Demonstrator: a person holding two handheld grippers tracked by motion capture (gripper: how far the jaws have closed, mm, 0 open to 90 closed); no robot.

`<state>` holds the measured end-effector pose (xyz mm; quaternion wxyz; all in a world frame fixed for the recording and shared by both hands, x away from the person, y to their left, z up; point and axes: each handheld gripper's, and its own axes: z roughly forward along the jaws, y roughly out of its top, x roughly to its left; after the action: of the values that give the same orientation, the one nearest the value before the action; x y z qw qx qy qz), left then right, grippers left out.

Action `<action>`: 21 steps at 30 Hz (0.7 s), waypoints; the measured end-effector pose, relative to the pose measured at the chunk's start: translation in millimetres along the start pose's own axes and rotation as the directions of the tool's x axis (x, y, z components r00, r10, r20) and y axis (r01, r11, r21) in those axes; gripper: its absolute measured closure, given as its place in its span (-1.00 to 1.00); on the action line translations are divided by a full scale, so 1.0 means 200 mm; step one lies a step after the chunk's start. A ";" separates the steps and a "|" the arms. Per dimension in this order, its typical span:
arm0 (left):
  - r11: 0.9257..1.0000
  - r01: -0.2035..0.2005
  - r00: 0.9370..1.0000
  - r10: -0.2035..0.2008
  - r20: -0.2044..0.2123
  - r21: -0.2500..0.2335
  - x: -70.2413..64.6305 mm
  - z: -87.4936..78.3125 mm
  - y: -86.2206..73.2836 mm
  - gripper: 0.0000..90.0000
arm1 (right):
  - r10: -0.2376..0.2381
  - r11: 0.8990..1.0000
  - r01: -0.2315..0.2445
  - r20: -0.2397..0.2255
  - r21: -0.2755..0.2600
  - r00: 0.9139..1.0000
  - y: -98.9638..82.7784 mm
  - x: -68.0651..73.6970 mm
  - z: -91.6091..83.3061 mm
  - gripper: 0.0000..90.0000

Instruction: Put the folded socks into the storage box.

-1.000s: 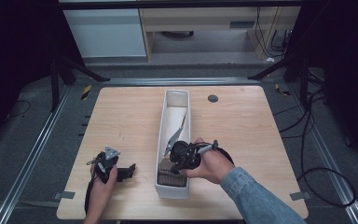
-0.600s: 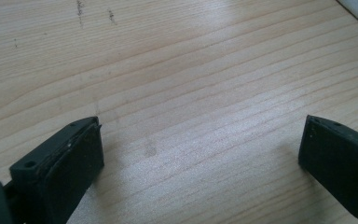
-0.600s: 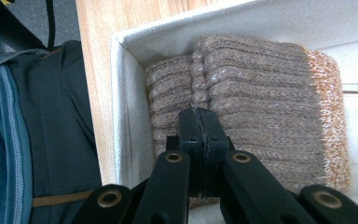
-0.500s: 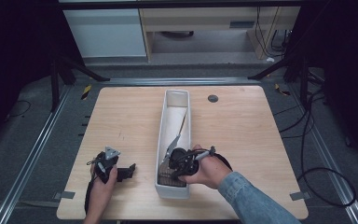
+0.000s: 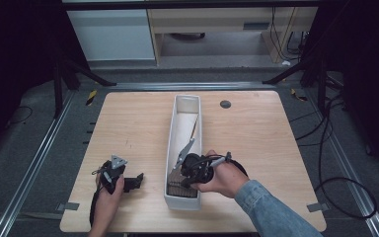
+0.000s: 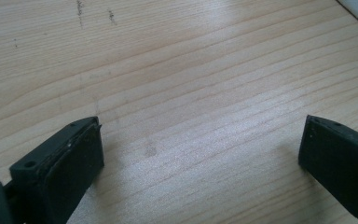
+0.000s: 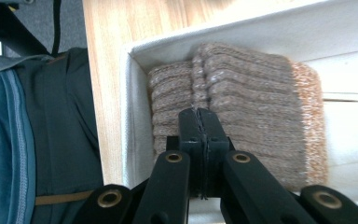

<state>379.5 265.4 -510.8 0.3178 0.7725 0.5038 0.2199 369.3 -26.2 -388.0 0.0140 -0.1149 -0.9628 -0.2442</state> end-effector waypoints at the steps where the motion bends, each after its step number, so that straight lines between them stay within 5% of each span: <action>1: 1.000 0.000 1.000 0.000 0.000 0.000 0.00 0.00 0.00 -1.00 | 0.000 1.000 0.000 0.001 -0.005 1.000 0.00 0.00 -0.01 1.00; 21: 1.000 -0.002 1.000 0.002 0.000 0.002 0.00 0.00 0.00 -1.00 | 0.047 0.995 -0.041 0.065 -0.091 0.997 -0.03 -0.08 -0.10 1.00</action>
<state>379.5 265.5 -510.7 0.3170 0.7732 0.5033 0.2198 383.8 -44.2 -374.7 -0.0182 -0.1450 -0.9479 -0.2829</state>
